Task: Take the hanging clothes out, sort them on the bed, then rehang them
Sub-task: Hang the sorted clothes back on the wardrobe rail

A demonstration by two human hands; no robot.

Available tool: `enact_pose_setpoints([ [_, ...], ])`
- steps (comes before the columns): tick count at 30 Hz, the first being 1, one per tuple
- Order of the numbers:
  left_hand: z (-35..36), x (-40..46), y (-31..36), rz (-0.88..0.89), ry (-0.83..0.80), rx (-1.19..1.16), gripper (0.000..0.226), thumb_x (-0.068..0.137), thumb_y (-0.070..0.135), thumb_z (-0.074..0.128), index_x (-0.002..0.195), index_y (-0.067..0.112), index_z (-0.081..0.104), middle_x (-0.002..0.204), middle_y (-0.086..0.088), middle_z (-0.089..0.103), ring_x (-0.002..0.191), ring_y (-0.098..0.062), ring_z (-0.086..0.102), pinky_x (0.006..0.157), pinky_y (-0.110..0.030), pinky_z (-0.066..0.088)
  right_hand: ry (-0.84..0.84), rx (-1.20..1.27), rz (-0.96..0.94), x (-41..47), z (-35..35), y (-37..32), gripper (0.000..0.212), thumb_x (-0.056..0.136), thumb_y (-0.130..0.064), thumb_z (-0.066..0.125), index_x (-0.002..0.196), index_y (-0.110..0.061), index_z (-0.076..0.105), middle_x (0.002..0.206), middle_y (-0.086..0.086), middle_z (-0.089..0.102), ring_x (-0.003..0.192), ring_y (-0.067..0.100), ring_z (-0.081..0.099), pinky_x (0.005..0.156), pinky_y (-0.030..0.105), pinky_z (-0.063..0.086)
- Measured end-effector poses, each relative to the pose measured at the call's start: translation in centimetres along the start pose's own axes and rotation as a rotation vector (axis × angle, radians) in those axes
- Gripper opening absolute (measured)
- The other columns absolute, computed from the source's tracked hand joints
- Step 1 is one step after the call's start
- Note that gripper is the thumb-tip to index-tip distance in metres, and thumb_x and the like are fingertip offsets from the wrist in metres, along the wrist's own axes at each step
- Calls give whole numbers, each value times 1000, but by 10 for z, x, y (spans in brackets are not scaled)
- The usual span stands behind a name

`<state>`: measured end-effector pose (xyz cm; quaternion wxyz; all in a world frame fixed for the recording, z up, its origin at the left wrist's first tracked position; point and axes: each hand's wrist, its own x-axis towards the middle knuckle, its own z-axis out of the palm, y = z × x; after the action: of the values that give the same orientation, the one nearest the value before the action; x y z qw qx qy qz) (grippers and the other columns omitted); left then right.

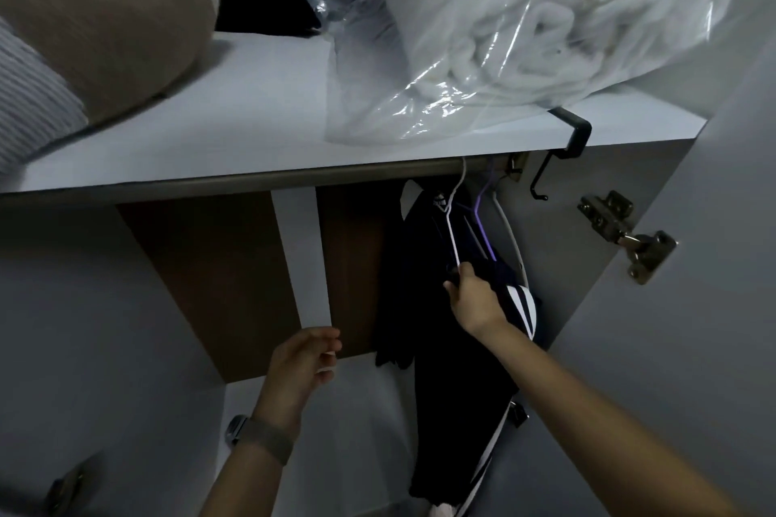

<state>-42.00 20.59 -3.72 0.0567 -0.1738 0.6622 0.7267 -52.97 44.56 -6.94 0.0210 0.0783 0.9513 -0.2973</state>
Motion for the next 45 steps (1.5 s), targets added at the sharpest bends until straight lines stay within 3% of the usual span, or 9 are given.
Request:
enact_pose_setpoints([
  [4,13,1,-9,-35,-93,62,18,92,4,49,90,14,64,86,-8,60,81,-18,55,72,-28,45,-85,127,4,-22,-3,14,69,86,-12,64,143,-4,28,137,18,46,127,31,46,103,25,35],
  [6,20,3,-15,-38,-131,104,17,90,6,52,90,17,65,89,-8,62,84,-19,57,71,-27,45,-92,201,26,-43,-8,22,77,85,-11,65,148,-8,21,140,13,45,128,25,45,99,16,30],
  [10,35,8,-24,-48,-214,166,17,90,6,54,90,18,66,81,-5,62,81,-18,57,71,-26,47,-102,274,127,-92,-17,47,46,88,-13,60,133,-13,47,121,6,62,94,15,61,77,11,40],
  [13,50,1,-34,-42,-271,215,18,91,6,51,90,17,66,79,-2,61,76,-14,56,69,-23,46,-55,306,201,-140,-23,66,28,87,-8,55,112,-17,62,98,-2,67,86,13,63,69,6,42],
  [17,68,-22,-50,-9,-457,344,24,94,6,44,88,18,65,81,0,63,71,-11,54,67,-22,44,92,419,358,-219,-17,87,25,88,-7,55,84,-32,60,88,-3,69,79,16,66,79,26,50],
  [23,111,-91,-87,30,-833,473,26,94,4,41,84,16,62,75,2,61,63,-8,51,58,-15,41,361,612,678,-365,10,114,15,90,-9,58,95,-21,64,87,1,72,70,12,71,74,32,56],
  [31,192,-267,-126,39,-1533,482,23,94,4,42,88,19,58,73,3,59,55,0,51,55,-14,41,1067,822,1050,-588,2,137,8,91,-14,59,96,-20,61,93,9,69,76,24,67,67,34,52],
  [40,256,-432,-196,-4,-1814,666,21,93,4,42,88,17,57,74,1,60,61,-9,51,55,-16,41,1481,867,1242,-751,11,176,11,89,-15,63,94,-22,57,90,11,64,65,19,64,64,32,48],
  [45,293,-539,-245,-45,-1894,736,22,93,2,41,87,16,58,73,1,59,60,-9,50,54,-17,40,1609,919,1298,-836,-6,224,15,91,-9,60,105,-6,55,81,14,56,59,19,55,56,27,42],
])
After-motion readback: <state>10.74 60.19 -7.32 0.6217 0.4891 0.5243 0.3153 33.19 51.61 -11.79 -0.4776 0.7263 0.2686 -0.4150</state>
